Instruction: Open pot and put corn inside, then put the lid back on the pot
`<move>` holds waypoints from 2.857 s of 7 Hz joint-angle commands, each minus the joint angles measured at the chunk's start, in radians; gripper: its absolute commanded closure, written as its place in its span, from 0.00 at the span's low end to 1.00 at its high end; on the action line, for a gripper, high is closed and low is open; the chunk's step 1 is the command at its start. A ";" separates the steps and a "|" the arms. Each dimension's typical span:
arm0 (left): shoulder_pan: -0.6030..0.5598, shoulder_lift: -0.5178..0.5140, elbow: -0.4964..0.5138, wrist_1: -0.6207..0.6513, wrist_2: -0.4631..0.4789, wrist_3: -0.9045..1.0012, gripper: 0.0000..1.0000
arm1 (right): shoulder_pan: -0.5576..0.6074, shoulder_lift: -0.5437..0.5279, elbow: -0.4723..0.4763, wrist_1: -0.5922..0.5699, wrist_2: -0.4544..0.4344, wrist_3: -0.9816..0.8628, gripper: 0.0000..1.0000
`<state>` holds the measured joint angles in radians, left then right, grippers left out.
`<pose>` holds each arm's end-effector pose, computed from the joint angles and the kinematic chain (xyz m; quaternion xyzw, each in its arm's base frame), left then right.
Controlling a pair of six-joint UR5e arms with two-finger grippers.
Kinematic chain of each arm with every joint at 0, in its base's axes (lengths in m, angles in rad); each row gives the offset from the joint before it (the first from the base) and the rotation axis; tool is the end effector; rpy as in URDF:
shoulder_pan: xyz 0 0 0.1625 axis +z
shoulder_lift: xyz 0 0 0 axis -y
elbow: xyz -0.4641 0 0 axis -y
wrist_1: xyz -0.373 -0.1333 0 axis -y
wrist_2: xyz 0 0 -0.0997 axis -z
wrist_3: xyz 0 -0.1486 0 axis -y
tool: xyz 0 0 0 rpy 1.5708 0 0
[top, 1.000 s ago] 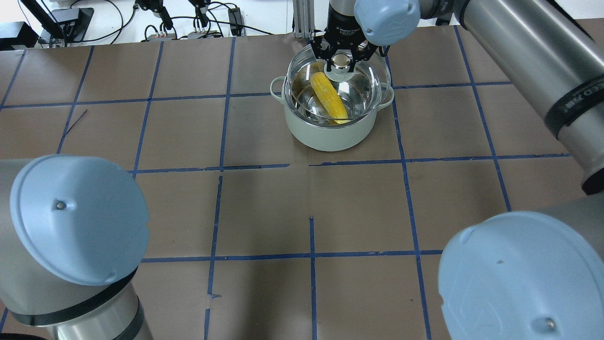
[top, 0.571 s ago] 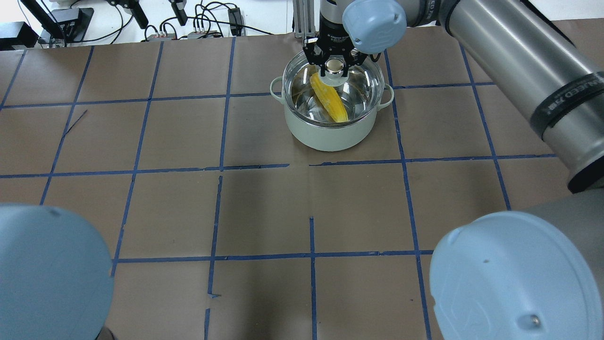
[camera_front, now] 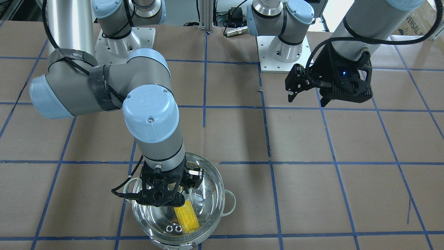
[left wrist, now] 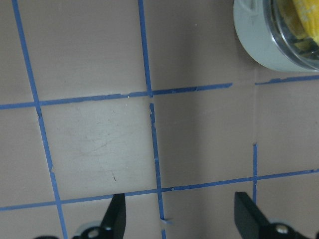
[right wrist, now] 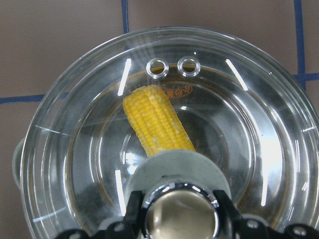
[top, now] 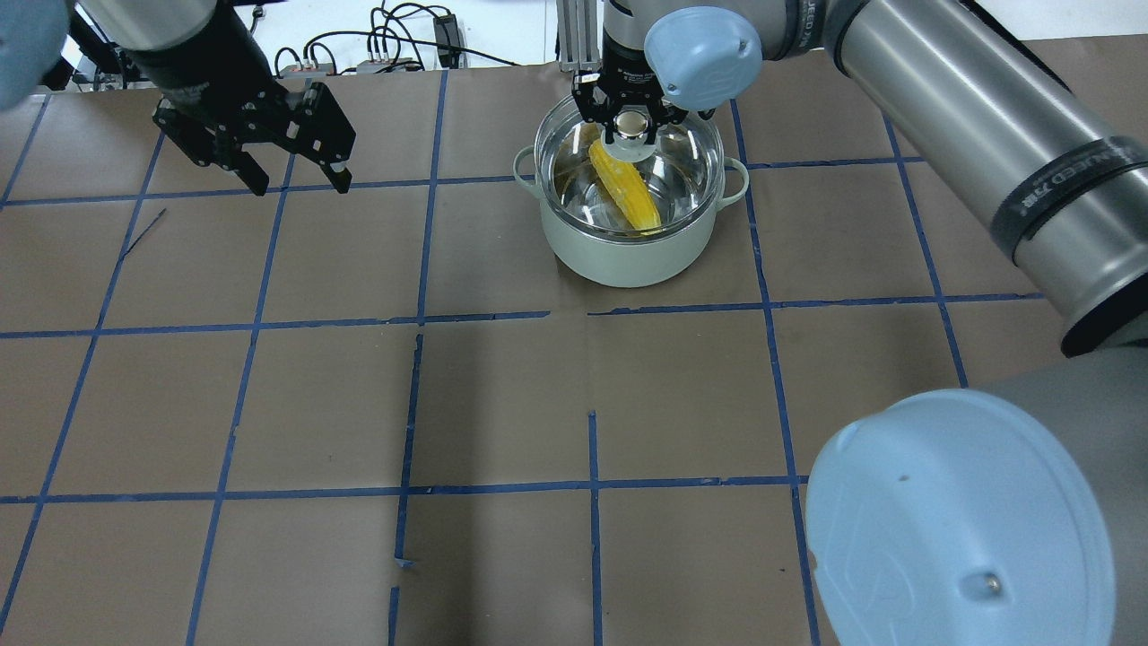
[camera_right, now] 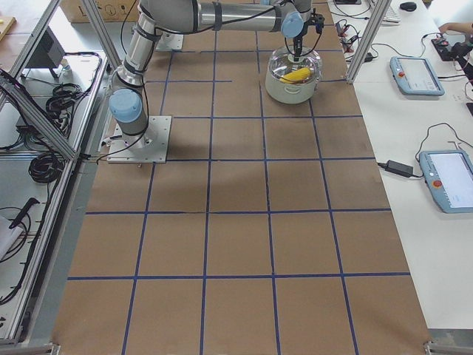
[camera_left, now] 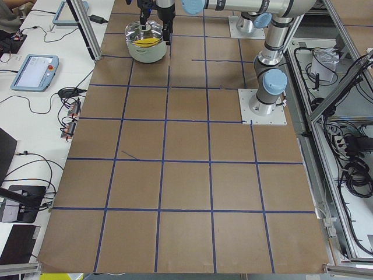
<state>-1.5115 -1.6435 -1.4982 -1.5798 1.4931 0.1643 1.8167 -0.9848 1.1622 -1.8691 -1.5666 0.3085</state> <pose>-0.1146 -0.5128 0.4763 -0.0523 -0.9979 -0.0002 0.0391 0.3102 -0.6858 0.3479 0.0311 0.9977 -0.0575 0.0185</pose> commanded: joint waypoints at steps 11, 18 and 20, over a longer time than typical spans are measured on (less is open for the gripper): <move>0.013 0.019 0.010 -0.133 0.012 -0.012 0.00 | -0.028 -0.002 -0.015 0.012 -0.001 -0.057 0.00; 0.013 0.016 0.007 -0.134 0.012 -0.014 0.00 | -0.069 -0.050 -0.016 0.106 -0.004 -0.119 0.00; 0.011 0.022 0.006 -0.131 0.015 -0.019 0.00 | -0.125 -0.133 0.043 0.145 0.000 -0.203 0.00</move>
<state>-1.4989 -1.6258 -1.4914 -1.7128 1.5058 0.1492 1.7244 -1.0681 1.1691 -1.7464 -1.5701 0.1418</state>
